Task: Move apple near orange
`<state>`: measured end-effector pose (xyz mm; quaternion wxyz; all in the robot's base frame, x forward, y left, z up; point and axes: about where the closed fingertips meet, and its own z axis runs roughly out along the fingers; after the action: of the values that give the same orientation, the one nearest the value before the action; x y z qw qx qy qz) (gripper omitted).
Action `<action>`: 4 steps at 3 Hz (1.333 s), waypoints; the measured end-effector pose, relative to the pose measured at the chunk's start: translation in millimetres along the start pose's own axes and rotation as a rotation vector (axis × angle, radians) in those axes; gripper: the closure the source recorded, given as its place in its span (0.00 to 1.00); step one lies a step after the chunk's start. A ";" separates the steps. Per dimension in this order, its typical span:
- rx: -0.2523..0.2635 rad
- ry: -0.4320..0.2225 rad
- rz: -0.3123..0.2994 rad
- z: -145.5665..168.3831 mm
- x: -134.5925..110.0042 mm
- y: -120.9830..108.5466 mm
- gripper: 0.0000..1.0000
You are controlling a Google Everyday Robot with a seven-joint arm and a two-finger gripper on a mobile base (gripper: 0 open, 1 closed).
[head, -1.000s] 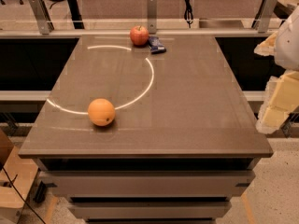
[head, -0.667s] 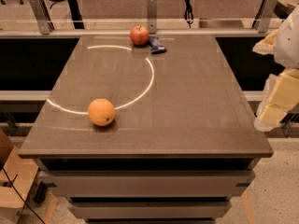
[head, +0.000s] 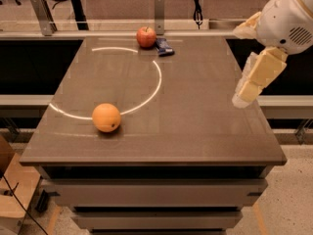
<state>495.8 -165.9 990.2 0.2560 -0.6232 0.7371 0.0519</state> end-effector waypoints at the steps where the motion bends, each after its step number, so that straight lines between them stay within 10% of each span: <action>1: 0.018 -0.103 -0.011 12.1 -25.0 -41.0 0.00; 4: 0.079 -0.214 0.143 27.0 -23.8 -55.3 0.00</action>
Offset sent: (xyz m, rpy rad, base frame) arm 0.0372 0.0154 0.0085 0.0766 -0.0352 0.0226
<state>558.7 -146.0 990.8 0.3533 -0.5493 0.7496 0.1073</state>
